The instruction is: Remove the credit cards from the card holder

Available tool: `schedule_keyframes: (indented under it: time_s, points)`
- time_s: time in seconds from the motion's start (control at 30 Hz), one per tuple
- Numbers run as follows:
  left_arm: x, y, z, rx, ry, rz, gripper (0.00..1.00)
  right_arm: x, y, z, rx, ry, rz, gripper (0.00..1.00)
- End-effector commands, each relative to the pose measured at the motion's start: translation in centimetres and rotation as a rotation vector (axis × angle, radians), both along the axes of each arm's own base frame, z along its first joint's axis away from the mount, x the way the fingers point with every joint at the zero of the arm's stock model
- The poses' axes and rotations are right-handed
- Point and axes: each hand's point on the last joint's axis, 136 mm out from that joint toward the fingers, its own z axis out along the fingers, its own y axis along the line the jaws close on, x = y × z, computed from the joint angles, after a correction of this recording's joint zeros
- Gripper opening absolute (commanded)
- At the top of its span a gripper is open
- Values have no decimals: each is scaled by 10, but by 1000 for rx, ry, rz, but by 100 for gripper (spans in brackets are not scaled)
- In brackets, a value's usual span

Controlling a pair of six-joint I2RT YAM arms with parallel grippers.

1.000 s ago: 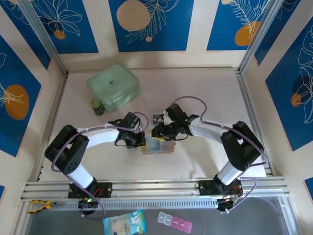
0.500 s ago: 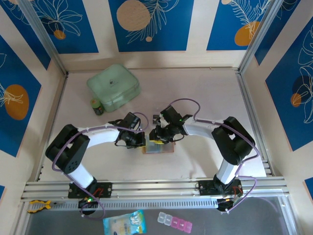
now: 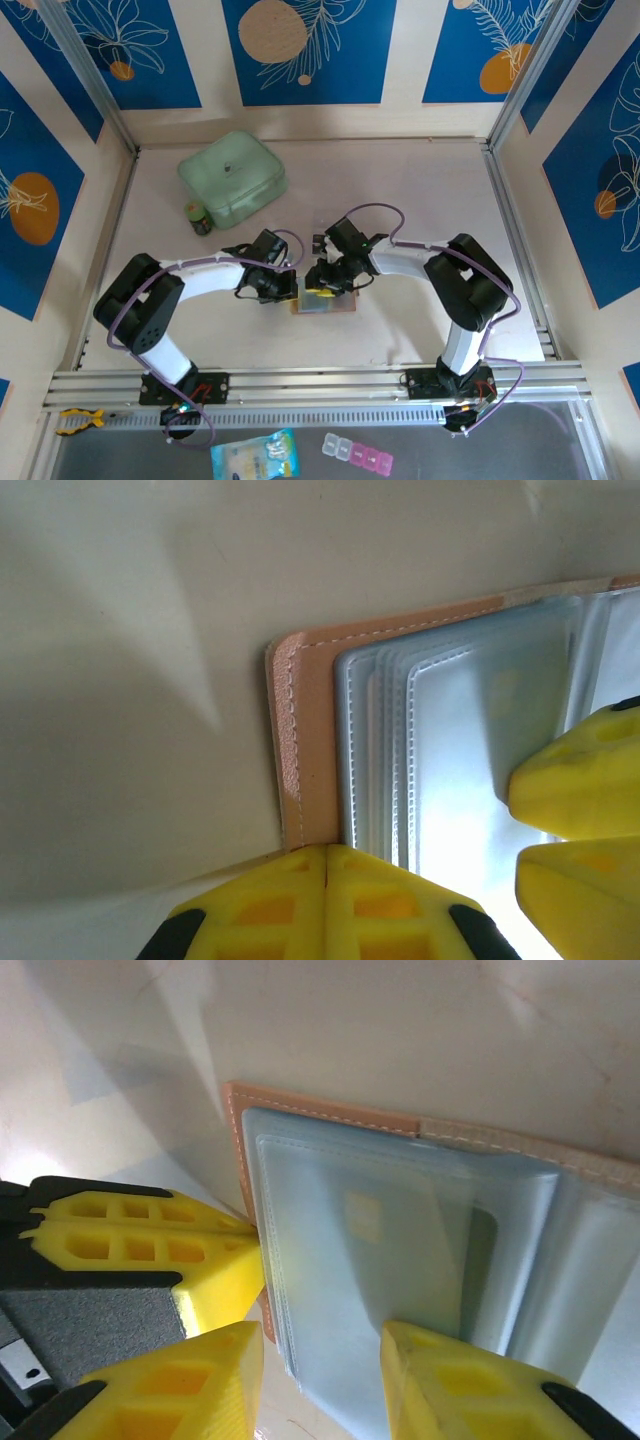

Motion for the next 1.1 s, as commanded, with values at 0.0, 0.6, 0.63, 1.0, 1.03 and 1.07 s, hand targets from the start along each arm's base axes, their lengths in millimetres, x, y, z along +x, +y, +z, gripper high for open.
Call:
schedule_keyframes:
  time_s: [0.0,0.6,0.63,1.0,1.03,1.07]
  points:
    - [-2,9,-10,42,20,0,0,-1,-7,-1,-55,-12,11,37]
    - [9,3,22,10,-47,-3,1,-3,-27,-4,-54,-25,-1,37]
    - [10,3,25,6,-50,-2,0,-3,-28,-5,-53,-24,-3,36]
    - [15,-20,50,-131,-54,5,17,-4,-29,-6,-3,-19,-11,36]
    - [15,-24,51,-146,-53,6,19,-4,-30,-6,4,-17,-15,36]
    - [15,-25,51,-154,-50,8,20,-3,-30,-7,12,-16,-18,36]
